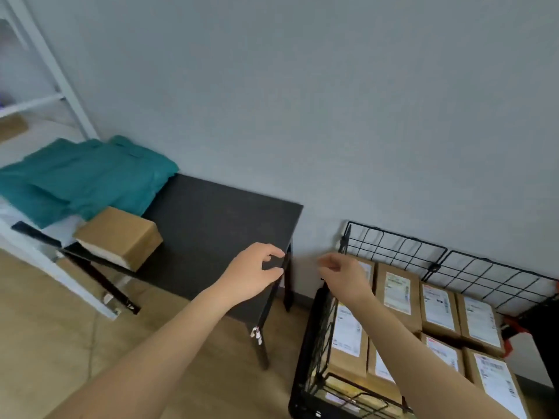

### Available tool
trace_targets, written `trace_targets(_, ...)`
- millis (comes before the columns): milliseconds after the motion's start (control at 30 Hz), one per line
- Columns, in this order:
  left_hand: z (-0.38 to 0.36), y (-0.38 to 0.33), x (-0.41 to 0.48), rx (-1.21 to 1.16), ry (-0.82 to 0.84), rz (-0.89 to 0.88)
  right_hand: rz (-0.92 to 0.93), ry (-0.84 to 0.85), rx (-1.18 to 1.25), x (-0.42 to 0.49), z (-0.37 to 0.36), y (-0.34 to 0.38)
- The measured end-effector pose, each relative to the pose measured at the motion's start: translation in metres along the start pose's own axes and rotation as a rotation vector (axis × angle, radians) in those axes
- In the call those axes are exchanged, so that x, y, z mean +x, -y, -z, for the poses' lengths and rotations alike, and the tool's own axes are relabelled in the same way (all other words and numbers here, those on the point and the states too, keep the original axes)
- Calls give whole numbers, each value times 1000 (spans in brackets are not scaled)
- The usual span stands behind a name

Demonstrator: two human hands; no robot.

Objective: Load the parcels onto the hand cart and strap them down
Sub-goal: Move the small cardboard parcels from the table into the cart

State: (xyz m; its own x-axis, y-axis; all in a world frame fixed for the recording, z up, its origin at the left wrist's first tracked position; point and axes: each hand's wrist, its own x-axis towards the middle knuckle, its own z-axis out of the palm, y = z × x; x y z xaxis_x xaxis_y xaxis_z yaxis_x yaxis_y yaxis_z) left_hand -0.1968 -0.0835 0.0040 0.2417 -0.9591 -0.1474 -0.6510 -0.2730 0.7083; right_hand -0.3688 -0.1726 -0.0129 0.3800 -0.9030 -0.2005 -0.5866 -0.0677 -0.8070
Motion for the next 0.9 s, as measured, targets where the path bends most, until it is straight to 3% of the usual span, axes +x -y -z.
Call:
trace_targets(367,117,118,-68,-23,-288,244,190,247,-99,13,-136,121)
trace_targets(667,183,222,-54,-97,-494,395,311,417,-234,72,-247,194)
trace_targets(900,235,291,-17,-65,-475,511,340,586,-537,121,-338,228)
